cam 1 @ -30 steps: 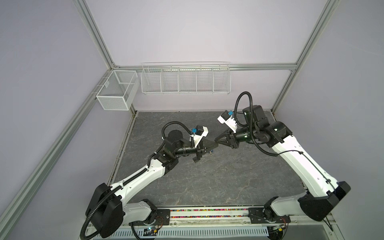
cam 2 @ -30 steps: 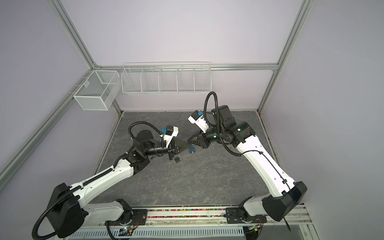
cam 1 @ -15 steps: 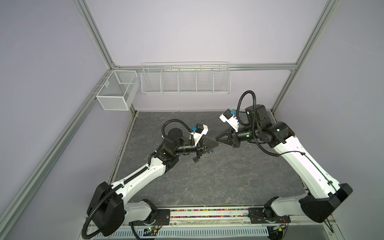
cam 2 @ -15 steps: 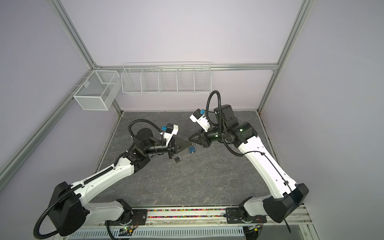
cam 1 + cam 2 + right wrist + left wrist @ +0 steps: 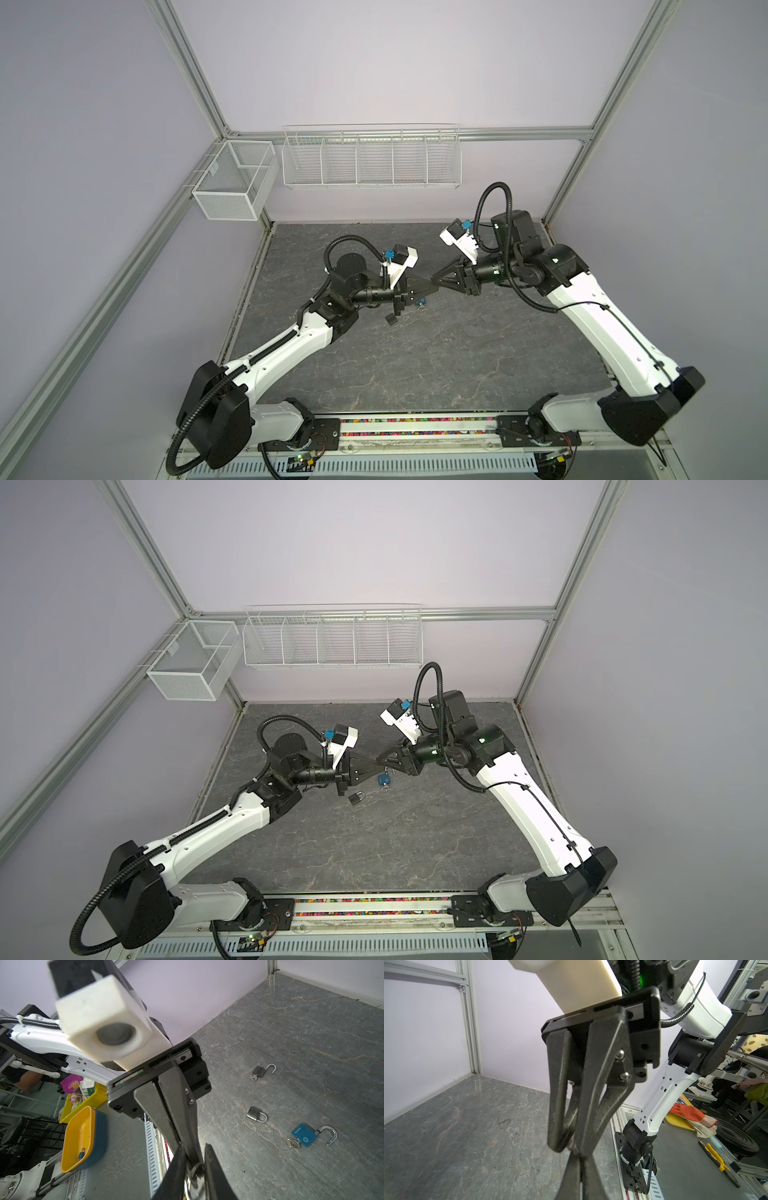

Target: Unlock with the key

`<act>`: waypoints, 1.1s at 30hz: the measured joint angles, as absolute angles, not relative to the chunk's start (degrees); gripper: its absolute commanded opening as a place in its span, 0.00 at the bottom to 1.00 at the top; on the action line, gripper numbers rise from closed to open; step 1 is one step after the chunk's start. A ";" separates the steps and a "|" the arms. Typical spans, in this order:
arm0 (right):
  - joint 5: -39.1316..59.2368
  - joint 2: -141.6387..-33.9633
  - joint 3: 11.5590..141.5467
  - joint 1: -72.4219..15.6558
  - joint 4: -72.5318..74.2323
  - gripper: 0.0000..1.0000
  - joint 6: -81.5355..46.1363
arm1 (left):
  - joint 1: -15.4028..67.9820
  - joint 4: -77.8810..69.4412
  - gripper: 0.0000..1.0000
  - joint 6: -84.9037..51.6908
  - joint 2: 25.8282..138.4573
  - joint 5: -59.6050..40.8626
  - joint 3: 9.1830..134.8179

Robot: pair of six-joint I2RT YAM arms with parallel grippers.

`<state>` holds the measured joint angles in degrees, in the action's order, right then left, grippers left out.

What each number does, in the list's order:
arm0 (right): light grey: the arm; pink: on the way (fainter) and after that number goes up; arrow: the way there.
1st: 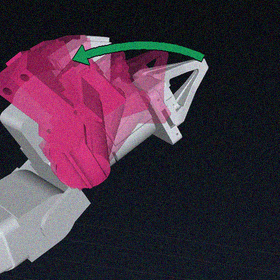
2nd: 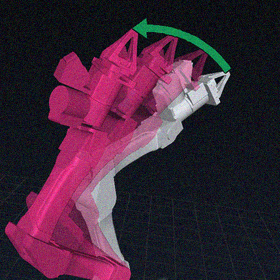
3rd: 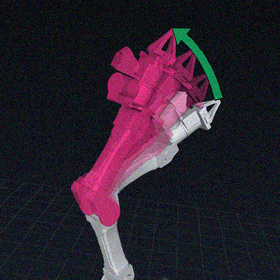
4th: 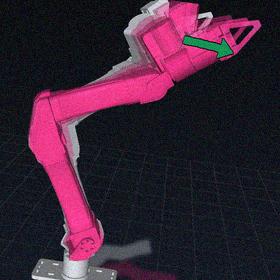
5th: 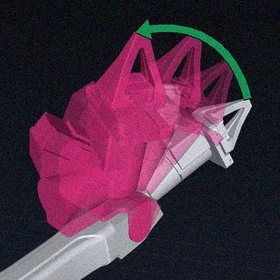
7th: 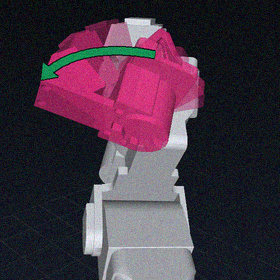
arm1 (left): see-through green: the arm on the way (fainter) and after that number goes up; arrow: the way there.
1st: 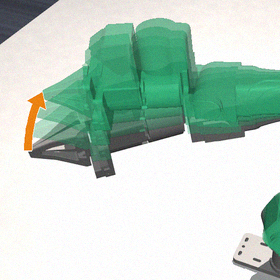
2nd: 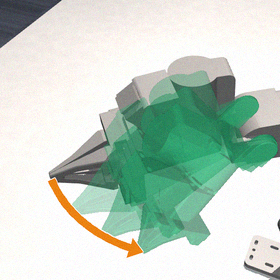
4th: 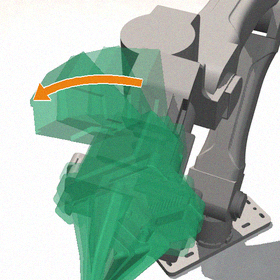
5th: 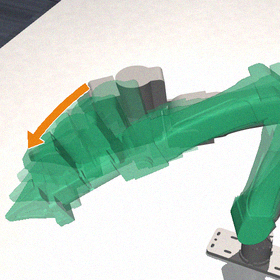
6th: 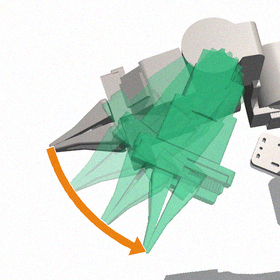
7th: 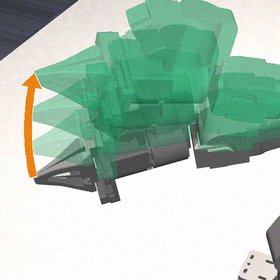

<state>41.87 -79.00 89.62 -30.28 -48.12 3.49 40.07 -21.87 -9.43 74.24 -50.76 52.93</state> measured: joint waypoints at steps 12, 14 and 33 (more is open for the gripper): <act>42.33 -78.67 88.64 -29.23 -46.28 0.07 3.81 | 39.31 -20.78 0.00 -11.57 74.50 -50.81 53.69; 42.37 -78.37 88.29 -29.12 -45.60 0.07 3.46 | 39.27 -20.78 0.00 -11.84 74.59 -50.83 53.89; 39.16 -76.38 82.13 -25.39 -35.27 0.07 -9.15 | 37.21 -22.39 0.57 -14.98 73.69 -47.51 55.40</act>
<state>39.16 -76.38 82.13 -25.39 -35.27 -9.15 37.21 -22.39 -14.98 73.69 -47.51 55.40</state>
